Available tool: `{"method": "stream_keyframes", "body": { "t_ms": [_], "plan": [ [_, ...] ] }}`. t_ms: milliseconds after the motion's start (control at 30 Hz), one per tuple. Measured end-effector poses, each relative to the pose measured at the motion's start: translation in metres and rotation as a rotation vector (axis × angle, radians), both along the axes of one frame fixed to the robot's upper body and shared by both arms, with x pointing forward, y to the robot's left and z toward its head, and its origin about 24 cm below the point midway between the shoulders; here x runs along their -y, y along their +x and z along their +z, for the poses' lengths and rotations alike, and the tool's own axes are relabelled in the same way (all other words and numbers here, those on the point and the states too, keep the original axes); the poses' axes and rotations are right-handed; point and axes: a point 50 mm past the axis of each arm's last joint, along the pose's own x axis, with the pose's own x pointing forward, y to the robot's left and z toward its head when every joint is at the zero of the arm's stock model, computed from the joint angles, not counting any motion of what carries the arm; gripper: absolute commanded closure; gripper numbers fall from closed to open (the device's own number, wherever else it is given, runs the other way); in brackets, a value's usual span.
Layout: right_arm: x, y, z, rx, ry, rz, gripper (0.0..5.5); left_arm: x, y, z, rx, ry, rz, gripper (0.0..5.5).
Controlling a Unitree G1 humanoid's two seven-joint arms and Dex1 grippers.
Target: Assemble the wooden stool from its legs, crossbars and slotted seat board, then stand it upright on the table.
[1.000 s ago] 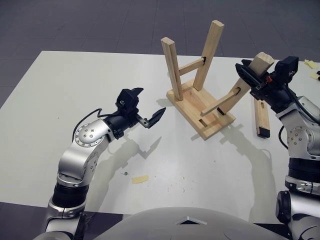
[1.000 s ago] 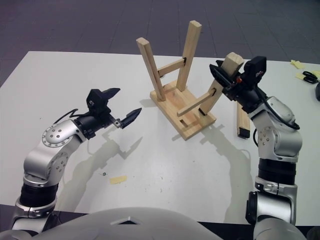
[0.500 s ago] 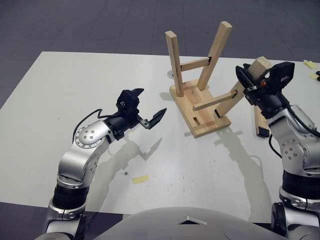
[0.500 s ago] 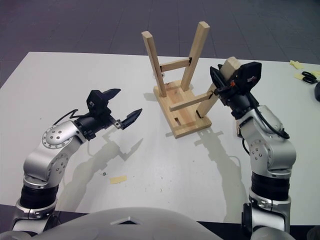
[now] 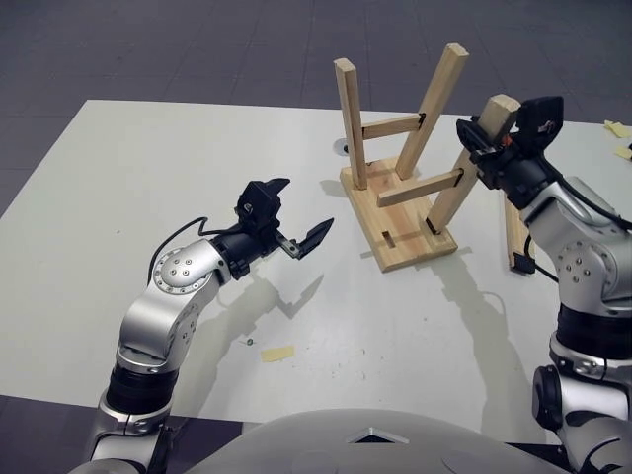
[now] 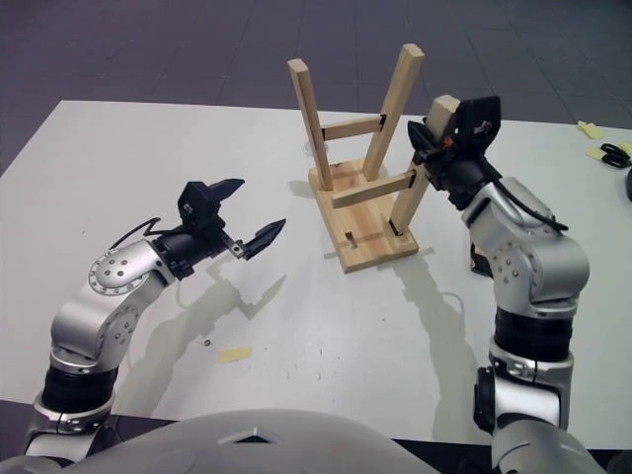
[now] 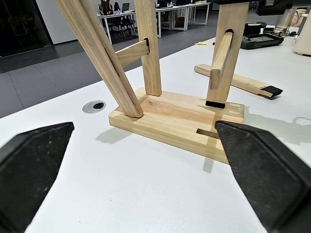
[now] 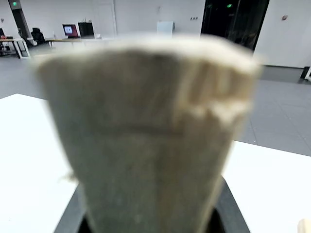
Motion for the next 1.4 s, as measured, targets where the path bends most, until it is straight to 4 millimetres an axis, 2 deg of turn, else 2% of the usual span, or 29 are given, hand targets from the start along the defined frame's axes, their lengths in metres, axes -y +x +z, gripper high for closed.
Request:
{"method": "stream_keyframes", "body": {
  "t_ms": [133,333,433,667,800,900,967,1200,1400],
  "plan": [
    [-0.002,-0.012,-0.004,0.014,0.023,-0.053,4.49,0.001,-0.002,-0.003,-0.013,0.003,-0.003,0.10],
    [0.002,0.008,-0.007,-0.042,0.156,-0.184,4.49,0.001,-0.002,-0.004,-0.015,0.012,-0.004,0.10],
    [0.009,0.007,-0.010,-0.055,0.215,-0.231,4.49,0.001,-0.002,-0.004,-0.015,0.015,-0.006,0.10],
    [0.001,-0.015,-0.016,0.038,0.122,-0.214,4.49,0.000,-0.003,-0.005,-0.018,0.017,-0.005,0.10],
    [0.000,-0.029,-0.020,0.051,0.141,-0.232,4.48,0.000,-0.003,-0.005,-0.019,0.017,-0.005,0.10],
    [0.001,-0.033,-0.022,0.041,0.163,-0.237,4.48,0.000,-0.003,-0.005,-0.019,0.018,-0.005,0.10],
    [0.002,-0.028,-0.023,0.028,0.178,-0.239,4.48,0.000,-0.003,-0.005,-0.019,0.022,-0.005,0.10],
    [0.001,0.005,-0.019,-0.060,0.211,-0.227,4.49,-0.002,-0.003,-0.007,-0.016,0.058,-0.005,0.10],
    [0.003,0.007,-0.018,-0.074,0.196,-0.214,4.49,-0.002,-0.003,-0.007,-0.016,0.065,-0.003,0.10]
  ]
}}
